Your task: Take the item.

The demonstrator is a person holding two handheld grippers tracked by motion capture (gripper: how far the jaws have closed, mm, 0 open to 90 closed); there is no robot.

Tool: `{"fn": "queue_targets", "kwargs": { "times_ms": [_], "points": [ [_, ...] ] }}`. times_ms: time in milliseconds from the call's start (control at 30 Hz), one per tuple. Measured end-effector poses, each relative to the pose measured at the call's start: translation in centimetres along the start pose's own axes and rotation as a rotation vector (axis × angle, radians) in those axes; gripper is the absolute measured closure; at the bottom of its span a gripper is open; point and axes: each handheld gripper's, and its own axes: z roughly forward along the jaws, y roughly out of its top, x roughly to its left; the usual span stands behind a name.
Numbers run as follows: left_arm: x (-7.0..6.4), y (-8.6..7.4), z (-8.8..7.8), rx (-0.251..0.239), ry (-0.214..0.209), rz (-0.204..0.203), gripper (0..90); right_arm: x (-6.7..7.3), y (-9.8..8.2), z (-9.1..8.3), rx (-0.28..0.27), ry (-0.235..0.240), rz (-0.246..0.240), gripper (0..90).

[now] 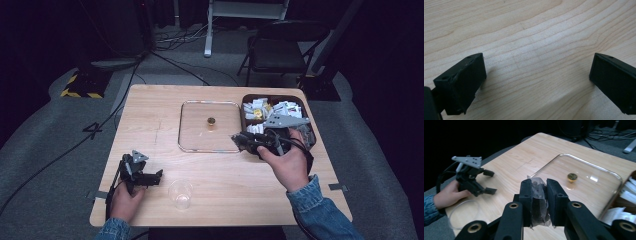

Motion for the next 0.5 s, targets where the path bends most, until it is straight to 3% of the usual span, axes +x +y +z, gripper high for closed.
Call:
{"fn": "queue_targets", "kwargs": {
  "times_ms": [67, 500],
  "points": [
    [0.0, 0.0, 0.0, 0.000, 0.002, 0.002, 1.1, 1.1, 0.0, 0.3, 0.007, 0.018, -0.011, 76.0],
    [0.0, 0.0, 0.0, -0.001, 0.002, -0.002, 1.3, 4.7, -0.6, 1.9, 0.022, 0.070, -0.043, 76.0]
  ]
}}
